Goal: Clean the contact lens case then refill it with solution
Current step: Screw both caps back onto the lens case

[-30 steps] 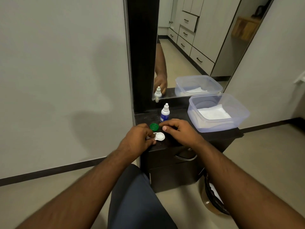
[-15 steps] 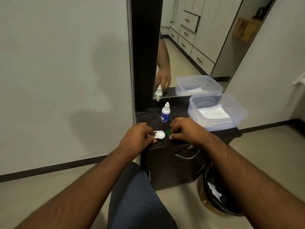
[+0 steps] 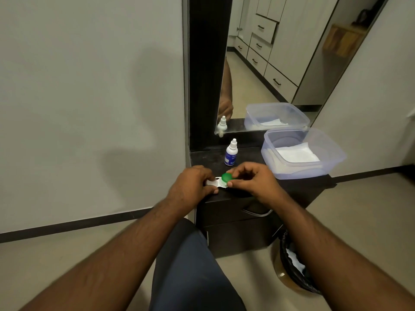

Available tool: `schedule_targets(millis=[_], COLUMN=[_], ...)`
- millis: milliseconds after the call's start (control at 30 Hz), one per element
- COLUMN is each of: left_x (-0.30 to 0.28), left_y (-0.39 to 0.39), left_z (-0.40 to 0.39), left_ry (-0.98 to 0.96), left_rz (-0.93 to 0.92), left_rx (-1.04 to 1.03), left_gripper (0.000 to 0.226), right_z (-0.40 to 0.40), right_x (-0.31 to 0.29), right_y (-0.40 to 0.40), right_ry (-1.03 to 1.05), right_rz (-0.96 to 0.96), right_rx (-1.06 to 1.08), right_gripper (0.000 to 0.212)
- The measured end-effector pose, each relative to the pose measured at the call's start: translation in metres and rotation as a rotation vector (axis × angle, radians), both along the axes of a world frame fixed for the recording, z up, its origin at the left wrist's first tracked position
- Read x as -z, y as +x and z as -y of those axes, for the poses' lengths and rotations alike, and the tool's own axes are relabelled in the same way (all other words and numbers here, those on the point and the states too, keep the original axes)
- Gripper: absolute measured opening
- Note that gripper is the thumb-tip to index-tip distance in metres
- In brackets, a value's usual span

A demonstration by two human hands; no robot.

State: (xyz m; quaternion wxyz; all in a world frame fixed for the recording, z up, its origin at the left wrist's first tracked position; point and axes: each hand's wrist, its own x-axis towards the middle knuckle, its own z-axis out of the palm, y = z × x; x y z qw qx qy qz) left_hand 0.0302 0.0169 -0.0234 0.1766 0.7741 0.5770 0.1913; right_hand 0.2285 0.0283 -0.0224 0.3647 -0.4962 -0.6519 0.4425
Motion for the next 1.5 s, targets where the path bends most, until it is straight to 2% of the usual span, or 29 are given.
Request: schedule_targets(millis=[100,200,567,700,800,900,1000,1133,1333,1500], left_x=[0.001,0.002,0.0,-0.001,-0.002,-0.002,-0.001,0.001,0.0,-0.005], left_y=[-0.001,-0.001,0.001,0.0,-0.001,-0.001,-0.002,-0.002,-0.002,-0.005], left_z=[-0.002,-0.002,-0.003,-0.003,-0.003,-0.004,-0.004,-0.005,-0.006,-0.005], left_ry=[0.007,0.002,-0.001,-0.01,0.0,0.011,0.011,-0.001,-0.019,-0.037], left_rz=[-0.021,-0.019,-0.033,-0.049,-0.054,-0.059,-0.063,-0.065,-0.071,-0.077], left_rx=[0.005,0.009,0.015,0.022,0.028,0.036,0.033,0.04,0.055,0.087], left_gripper=[0.037,0.037,0.037,0.037,0.038,0.038,0.038,0.04,0.039,0.038], right_z=[-0.004,-0.008,-0.017,-0.017,-0.016,-0.017,-0.019,-0.025,-0.023,-0.026], right_x=[0.009,0.009,-0.009,-0.004,0.003,-0.004,-0.012,-0.014,-0.02,-0.03], right_y=[-0.002,-0.001,-0.004,-0.012,-0.014,-0.005,0.002,-0.007,-0.021,-0.038], right_ry=[0.014,0.04,0.168,0.247,0.284,0.19,0.097,0.227,0.272,0.274], right_rz=[0.053,0.188,0.5,0.585,0.557,0.438,0.425,0.645,0.876,1.312], right_rx=[-0.038,-0.098,-0.246,-0.206,-0.156,-0.212,-0.315,-0.373,-0.337,-0.451], right_gripper=[0.033,0.044,0.032,0.027,0.03,0.038,0.059,0.045,0.035,0.043])
